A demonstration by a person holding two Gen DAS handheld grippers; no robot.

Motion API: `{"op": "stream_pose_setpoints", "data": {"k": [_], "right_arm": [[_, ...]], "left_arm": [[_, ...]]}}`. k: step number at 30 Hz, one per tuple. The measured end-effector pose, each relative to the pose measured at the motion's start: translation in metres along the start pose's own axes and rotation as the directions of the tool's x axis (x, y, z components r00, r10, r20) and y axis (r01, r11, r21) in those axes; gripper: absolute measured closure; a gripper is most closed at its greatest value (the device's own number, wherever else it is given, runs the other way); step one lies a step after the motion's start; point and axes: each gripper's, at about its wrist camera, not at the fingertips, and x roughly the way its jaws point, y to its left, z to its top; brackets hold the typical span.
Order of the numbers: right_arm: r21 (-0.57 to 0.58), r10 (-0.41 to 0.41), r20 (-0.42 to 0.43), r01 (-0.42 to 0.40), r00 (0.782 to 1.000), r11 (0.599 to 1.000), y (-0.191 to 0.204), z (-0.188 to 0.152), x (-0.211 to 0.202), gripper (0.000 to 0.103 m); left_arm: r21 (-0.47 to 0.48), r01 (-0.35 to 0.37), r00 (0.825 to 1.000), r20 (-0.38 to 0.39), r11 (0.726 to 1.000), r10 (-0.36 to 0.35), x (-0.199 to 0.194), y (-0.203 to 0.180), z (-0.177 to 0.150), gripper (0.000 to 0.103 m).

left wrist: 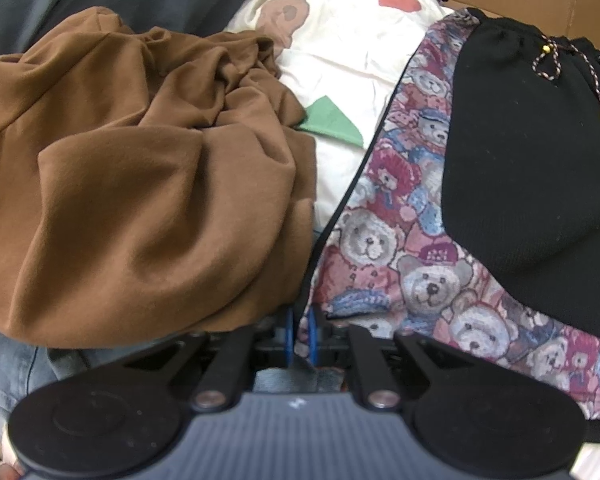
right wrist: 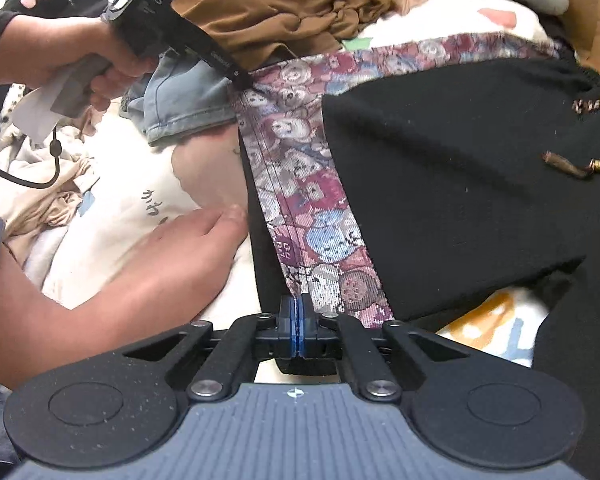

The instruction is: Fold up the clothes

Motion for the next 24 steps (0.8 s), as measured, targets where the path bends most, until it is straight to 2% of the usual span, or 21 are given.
{"op": "stream_pose_setpoints", "data": {"k": [8,20,24], "right_arm": [[0.062,0.07,-0.022,-0.069,0.997,0.996,-0.007,-0.004,0.006,0.103],[0.098,0.108,-0.043,-0.104,0.993,0.99,-0.016,-0.007,0.007,0.103],[0.111,0.102,-0.051,-0.096,0.993,0.989,-0.02,-0.011,0.009,0.103]], "left_arm": [[0.008,-0.005,1.0,-0.008,1.0,0.005,-0.002,0.001,-0.001,0.095],[0.014,-0.023,0.999,-0.036,1.0,0.024,-0.009,0.0,0.002,0.095],[0.039,-0.042,0.997,-0.06,0.998,0.045,0.0,-0.006,0.003,0.094]]}}
